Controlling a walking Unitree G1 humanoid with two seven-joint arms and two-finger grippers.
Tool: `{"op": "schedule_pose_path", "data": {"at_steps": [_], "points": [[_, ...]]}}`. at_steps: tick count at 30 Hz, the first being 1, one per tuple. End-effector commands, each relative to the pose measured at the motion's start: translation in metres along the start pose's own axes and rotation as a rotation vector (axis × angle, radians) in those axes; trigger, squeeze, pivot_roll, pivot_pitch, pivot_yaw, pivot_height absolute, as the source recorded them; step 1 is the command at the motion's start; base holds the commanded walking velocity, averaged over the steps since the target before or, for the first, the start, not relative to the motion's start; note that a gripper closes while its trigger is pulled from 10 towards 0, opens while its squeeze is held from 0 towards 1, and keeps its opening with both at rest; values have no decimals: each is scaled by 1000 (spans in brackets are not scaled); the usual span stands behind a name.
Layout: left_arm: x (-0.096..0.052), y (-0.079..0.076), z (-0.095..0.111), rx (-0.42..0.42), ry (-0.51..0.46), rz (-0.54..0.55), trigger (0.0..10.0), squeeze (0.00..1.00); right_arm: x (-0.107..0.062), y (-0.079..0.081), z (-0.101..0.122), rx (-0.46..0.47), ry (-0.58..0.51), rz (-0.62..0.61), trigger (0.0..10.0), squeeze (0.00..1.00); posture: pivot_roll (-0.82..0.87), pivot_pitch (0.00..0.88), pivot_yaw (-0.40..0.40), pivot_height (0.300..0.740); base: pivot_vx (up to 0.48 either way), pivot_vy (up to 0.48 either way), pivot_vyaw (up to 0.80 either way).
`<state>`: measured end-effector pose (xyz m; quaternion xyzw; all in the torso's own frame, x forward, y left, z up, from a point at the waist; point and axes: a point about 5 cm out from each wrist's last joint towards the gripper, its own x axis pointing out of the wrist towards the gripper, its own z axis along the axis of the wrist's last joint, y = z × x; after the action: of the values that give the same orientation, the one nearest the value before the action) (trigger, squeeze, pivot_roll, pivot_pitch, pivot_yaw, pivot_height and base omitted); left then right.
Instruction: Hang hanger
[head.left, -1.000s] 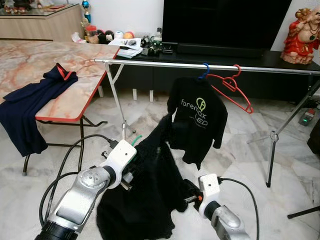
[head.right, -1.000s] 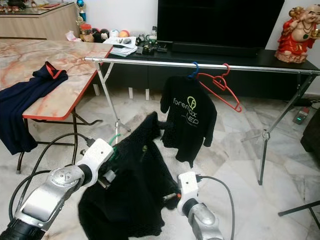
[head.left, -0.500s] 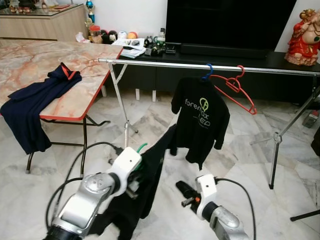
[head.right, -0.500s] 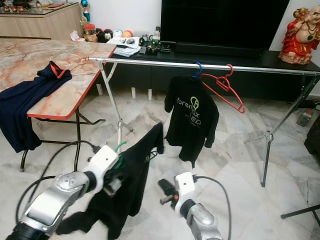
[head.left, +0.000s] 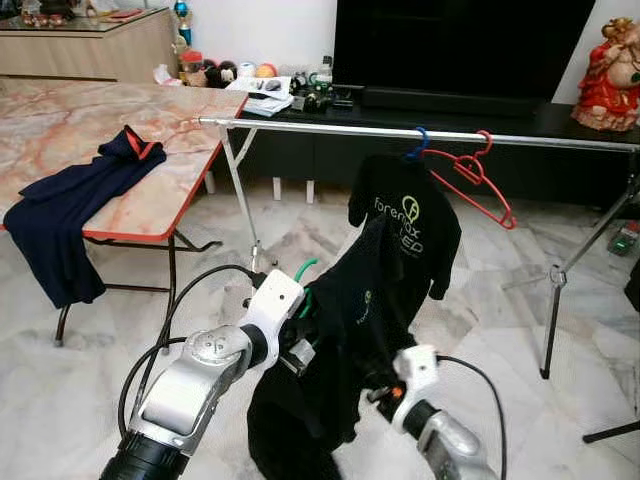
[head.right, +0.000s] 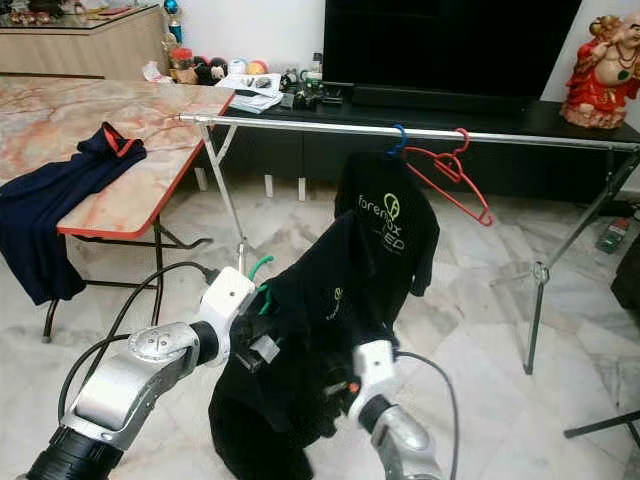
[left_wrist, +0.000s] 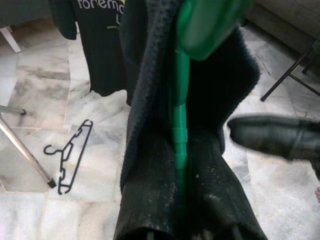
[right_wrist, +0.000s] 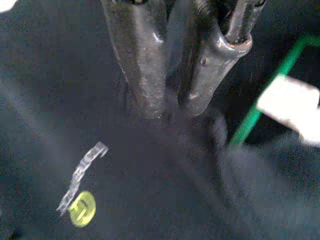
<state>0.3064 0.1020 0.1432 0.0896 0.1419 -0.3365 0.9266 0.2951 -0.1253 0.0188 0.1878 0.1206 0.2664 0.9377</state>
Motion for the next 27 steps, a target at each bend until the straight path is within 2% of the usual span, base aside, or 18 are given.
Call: {"op": "schedule_pose_path", "data": {"at_steps": [1,6,9,10,11,18,19,20,24,27], "points": [[-2,-1,14,21,-44,-6,10000,0,3,1,7,35,-44,10,10000,1000,155,15,-30,740,0,0,0],[-2,-2,16,22,-47,-10,10000,0,3,4,4,42,-21,61,10000,1000,156,15,-32,740,0,0,0],[-1,-3,20,23,-57,-16,10000,0,1,5,-3,13,24,65,10000,1000,157,15,-33,740,0,0,0],[-1,-5,24,25,-68,-27,10000,0,-2,4,-8,-24,56,53,10000,396,158,14,-33,740,0,0,0],[-1,-6,25,27,-71,-34,10000,0,-3,4,-9,-34,63,49,10000,0,158,14,-33,740,0,0,0],[-1,-20,33,47,-86,-122,10000,0,-5,6,-13,-14,72,95,10000,0,158,13,-32,740,0,0,0],[-1,-21,34,47,-86,-128,10000,0,-5,6,-12,-9,65,100,10000,537,158,13,-30,740,0,0,0],[-1,-22,34,47,-85,-133,10000,0,-5,6,-10,-1,53,108,10000,1000,157,13,-29,740,0,0,0],[-1,-26,32,46,-77,-150,10000,0,-2,7,1,63,-26,148,10000,1000,156,14,-30,740,0,0,0],[1,-29,28,45,-61,-157,10000,0,2,14,10,141,-82,272,10000,1000,153,14,-30,740,0,0,0]]}}
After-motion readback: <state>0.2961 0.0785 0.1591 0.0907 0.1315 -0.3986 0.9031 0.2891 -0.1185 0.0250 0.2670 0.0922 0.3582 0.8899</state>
